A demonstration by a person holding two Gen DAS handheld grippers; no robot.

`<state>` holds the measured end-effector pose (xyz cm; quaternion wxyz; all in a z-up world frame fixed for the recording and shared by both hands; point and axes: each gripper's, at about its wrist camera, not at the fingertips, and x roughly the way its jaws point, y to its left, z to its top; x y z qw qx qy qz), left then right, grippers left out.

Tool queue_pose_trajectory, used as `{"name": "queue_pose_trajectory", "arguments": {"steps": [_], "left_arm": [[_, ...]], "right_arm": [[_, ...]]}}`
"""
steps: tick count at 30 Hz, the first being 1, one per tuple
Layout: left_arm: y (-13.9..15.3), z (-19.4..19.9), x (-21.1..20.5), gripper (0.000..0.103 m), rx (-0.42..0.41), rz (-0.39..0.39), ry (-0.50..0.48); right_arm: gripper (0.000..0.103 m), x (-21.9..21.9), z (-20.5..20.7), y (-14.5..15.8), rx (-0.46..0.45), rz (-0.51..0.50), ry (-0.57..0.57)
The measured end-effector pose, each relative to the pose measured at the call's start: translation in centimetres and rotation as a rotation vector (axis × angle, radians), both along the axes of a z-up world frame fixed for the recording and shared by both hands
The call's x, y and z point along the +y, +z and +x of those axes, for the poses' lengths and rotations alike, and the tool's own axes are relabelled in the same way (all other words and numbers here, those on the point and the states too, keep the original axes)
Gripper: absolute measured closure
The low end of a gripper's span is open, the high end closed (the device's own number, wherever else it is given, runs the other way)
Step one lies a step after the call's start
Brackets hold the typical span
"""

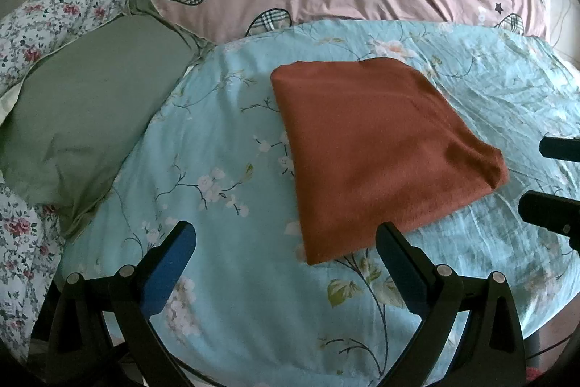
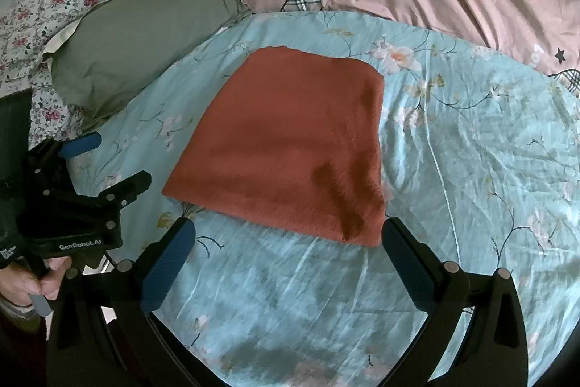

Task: Fold small clothes

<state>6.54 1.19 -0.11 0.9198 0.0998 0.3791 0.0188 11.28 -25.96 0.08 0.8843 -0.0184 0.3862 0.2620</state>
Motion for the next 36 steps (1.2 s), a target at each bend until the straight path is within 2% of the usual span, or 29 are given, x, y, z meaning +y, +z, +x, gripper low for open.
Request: {"name": "queue_pose_trajectory", "arguments": {"steps": [36], "left_arm": [[0.5, 3.6, -1.8, 0.003, 0.004, 0.017, -0.012]], "right_arm": [[0.001, -1.3, 4.5, 0.7, 0.007, 0.013, -0.021]]}}
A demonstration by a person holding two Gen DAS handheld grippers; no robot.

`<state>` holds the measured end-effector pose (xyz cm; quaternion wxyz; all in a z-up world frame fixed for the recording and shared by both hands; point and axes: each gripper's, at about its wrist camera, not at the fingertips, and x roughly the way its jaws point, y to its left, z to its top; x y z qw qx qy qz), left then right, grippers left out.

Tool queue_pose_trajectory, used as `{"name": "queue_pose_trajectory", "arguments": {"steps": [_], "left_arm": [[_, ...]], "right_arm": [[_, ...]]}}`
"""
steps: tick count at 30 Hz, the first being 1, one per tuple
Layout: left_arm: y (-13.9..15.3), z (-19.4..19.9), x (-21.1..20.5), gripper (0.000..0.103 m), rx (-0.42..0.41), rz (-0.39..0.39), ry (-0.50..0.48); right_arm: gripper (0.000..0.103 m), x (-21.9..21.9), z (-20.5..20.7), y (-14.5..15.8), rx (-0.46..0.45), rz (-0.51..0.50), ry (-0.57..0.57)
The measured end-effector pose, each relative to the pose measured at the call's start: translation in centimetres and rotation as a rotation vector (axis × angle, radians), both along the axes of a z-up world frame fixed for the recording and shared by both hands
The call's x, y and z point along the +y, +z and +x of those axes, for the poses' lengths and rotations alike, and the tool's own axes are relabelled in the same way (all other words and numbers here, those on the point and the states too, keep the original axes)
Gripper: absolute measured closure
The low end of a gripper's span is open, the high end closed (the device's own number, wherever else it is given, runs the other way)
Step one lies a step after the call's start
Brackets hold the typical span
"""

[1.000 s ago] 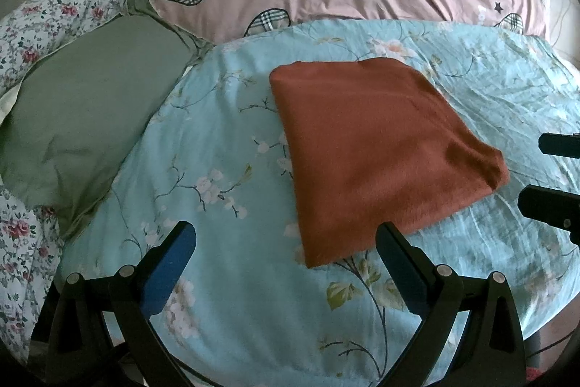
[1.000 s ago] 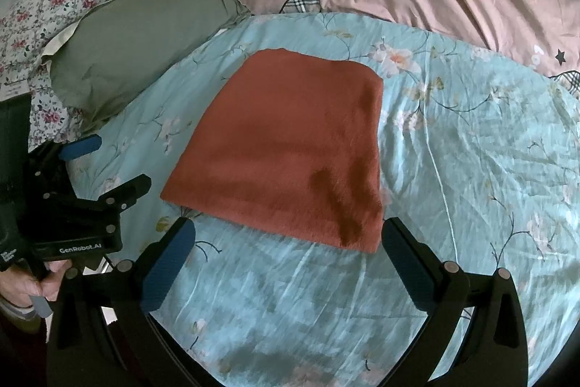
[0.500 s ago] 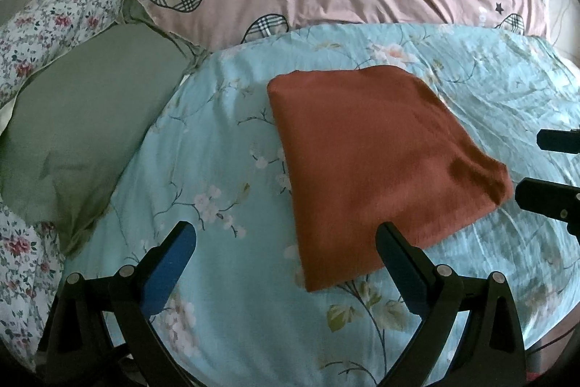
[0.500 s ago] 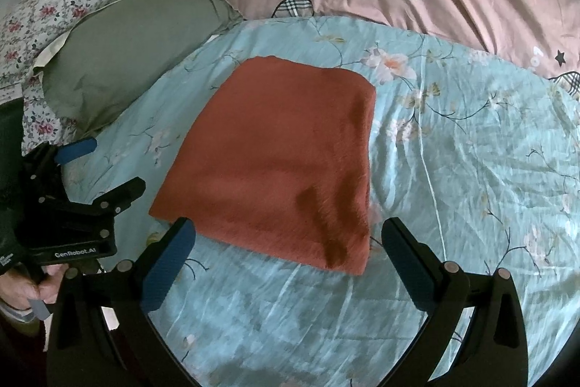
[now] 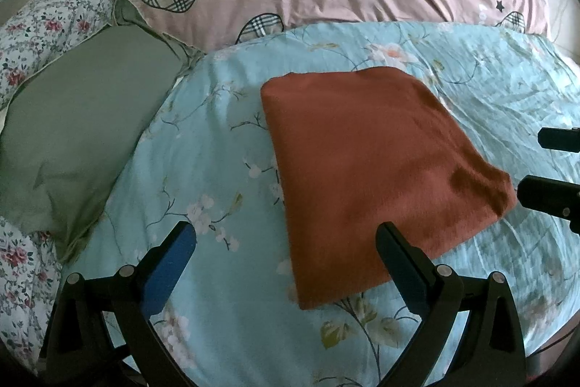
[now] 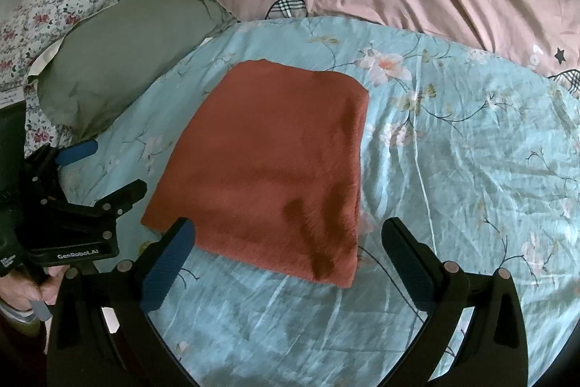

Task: Fold small clothes

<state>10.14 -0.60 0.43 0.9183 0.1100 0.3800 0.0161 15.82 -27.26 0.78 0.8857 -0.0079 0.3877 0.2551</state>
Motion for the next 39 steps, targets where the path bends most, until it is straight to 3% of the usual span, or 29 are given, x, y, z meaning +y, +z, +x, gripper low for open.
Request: {"name": "queue_pose_trajectory", "arguments": {"steps": [33, 39], "left_arm": [[1.2, 2.8, 1.4, 0.003, 0.017, -0.023, 0.023], [0.8, 3.3, 1.5, 0.003, 0.018, -0.067, 0.022]], "right_arm": [[0.001, 0.5, 3.5, -0.8, 0.062, -0.010, 0.017], [0.001, 0.6, 4.4, -1.5, 0.076, 0.004, 0.027]]}}
